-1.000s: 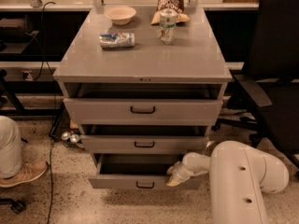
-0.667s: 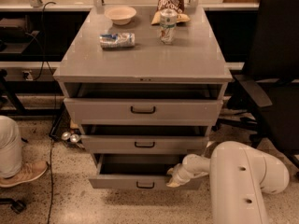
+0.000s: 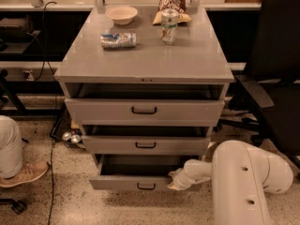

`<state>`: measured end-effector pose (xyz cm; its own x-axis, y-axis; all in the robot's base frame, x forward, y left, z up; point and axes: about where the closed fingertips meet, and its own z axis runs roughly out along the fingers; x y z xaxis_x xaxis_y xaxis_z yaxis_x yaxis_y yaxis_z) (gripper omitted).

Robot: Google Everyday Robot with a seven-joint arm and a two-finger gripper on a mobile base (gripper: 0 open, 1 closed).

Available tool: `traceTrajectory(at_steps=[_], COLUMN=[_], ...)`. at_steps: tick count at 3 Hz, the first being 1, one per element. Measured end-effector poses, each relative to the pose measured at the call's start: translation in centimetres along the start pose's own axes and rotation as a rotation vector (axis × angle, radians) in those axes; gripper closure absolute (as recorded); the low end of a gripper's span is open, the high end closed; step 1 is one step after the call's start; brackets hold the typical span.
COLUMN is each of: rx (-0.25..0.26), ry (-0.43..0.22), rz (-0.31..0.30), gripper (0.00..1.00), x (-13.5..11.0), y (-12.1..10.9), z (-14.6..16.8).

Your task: Open bottom drawer

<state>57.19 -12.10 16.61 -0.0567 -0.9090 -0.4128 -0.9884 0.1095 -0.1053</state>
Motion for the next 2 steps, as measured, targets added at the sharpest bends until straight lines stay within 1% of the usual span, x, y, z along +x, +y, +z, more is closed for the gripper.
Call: traceTrajectory(at_steps=[1,2], rx=[0.005,-0.001], ry=[0.012,0.014], rz=[0.050,0.049], gripper=[1.00,1.00], x=[0.70,0.83], y=[2.21,2.47], z=[-0.40,-0.33])
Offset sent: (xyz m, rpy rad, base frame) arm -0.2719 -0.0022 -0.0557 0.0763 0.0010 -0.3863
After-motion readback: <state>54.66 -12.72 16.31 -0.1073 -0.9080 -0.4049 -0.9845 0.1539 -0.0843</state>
